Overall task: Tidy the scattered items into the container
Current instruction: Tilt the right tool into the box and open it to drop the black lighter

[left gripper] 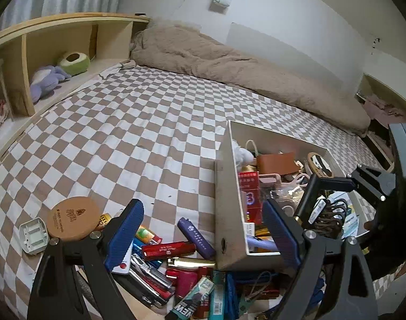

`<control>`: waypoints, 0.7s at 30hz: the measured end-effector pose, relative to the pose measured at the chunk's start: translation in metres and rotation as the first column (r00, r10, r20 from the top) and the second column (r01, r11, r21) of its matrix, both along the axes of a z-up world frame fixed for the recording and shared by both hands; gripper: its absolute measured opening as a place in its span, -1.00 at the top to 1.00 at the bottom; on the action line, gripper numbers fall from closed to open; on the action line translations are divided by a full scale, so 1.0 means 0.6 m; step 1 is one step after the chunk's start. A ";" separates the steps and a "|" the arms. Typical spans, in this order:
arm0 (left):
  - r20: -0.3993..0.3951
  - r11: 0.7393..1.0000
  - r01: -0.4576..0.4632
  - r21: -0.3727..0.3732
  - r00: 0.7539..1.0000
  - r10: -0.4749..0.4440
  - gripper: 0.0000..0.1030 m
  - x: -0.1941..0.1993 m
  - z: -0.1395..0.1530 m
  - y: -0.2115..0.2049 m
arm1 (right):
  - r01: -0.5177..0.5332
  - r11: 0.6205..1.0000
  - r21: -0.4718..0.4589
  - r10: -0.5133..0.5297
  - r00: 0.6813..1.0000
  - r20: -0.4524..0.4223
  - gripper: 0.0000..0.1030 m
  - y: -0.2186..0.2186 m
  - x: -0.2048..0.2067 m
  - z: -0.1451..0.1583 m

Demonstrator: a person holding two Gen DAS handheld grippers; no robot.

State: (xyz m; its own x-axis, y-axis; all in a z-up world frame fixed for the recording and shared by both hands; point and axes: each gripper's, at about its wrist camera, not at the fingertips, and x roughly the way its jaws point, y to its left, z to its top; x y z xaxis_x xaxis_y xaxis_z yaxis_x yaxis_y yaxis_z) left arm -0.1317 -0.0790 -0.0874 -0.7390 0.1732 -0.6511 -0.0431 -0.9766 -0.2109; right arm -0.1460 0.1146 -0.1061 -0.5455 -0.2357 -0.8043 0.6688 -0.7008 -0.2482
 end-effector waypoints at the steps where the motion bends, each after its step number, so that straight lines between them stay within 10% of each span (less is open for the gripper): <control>1: 0.001 1.000 -0.002 -0.001 1.000 0.002 -0.77 0.000 -0.001 -0.002 | -0.013 1.000 0.024 0.013 1.000 -0.001 -0.59 -0.006 0.000 -0.002; 21: 0.018 1.000 -0.013 0.009 1.000 0.012 -0.77 -0.009 -0.018 -0.023 | -0.292 0.863 0.412 0.283 0.955 0.084 -0.76 -0.097 -0.032 -0.011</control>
State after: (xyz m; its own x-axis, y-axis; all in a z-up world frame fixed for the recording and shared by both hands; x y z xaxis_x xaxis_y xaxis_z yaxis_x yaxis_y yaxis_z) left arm -0.1371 -0.0929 -0.0980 -0.7291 0.1702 -0.6629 -0.0269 -0.9750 -0.2207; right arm -0.1654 0.0565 -0.1127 -0.4881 -0.0221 -0.8725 0.8325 -0.3118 -0.4579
